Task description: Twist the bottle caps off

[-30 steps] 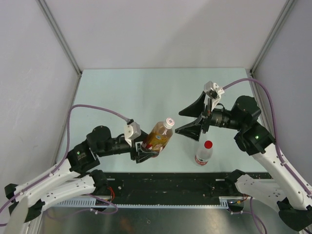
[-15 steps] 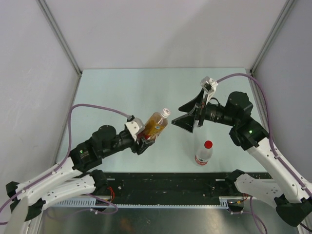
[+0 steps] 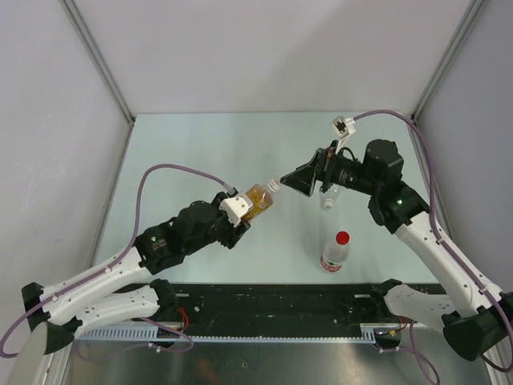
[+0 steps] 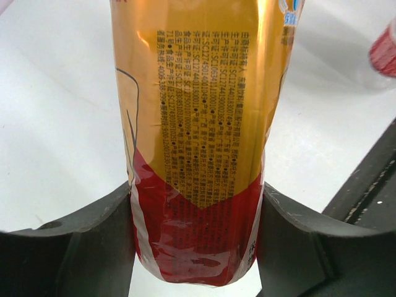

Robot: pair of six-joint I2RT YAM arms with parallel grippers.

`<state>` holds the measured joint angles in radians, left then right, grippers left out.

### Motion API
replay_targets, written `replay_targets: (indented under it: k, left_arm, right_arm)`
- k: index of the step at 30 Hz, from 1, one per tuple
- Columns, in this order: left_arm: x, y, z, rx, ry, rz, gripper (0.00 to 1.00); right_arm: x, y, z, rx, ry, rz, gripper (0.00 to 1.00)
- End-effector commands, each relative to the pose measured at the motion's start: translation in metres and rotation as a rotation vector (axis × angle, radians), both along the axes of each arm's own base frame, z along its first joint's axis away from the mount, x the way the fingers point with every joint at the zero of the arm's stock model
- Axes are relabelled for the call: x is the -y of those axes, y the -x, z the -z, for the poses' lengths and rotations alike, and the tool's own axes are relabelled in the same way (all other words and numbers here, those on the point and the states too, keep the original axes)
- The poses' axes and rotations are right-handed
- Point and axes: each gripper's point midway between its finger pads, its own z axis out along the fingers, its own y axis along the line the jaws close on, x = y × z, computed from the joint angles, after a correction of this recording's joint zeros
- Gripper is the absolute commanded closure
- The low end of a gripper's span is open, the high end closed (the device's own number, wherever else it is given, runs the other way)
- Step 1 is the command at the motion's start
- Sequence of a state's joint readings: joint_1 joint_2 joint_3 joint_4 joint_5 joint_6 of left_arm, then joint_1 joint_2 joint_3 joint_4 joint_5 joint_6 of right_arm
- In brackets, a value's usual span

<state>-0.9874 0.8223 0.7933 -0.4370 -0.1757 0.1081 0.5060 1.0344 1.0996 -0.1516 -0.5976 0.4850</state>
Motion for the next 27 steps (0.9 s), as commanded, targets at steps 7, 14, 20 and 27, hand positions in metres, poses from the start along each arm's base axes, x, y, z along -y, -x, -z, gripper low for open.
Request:
replay_targets:
  k: [7,14,20,27]
  left_arm:
    - [-0.016,-0.022,0.016,0.027,-0.161,-0.123,1.0]
    - [-0.02,-0.025,0.026,0.017,-0.224,-0.142,1.0]
    - [-0.019,-0.023,0.031,0.011,-0.244,-0.135,1.0]
    - [-0.017,-0.022,0.032,0.009,-0.256,-0.131,1.0]
  right_arm:
    - [-0.015,-0.033,0.049,-0.288,0.032,0.053,0.01]
    - [-0.025,-0.037,0.08,-0.41,0.075,0.044,0.02]
    - [-0.03,-0.037,0.093,-0.462,0.093,0.032,0.14]
    - [-0.043,-0.036,0.097,-0.503,0.07,-0.012,0.28]
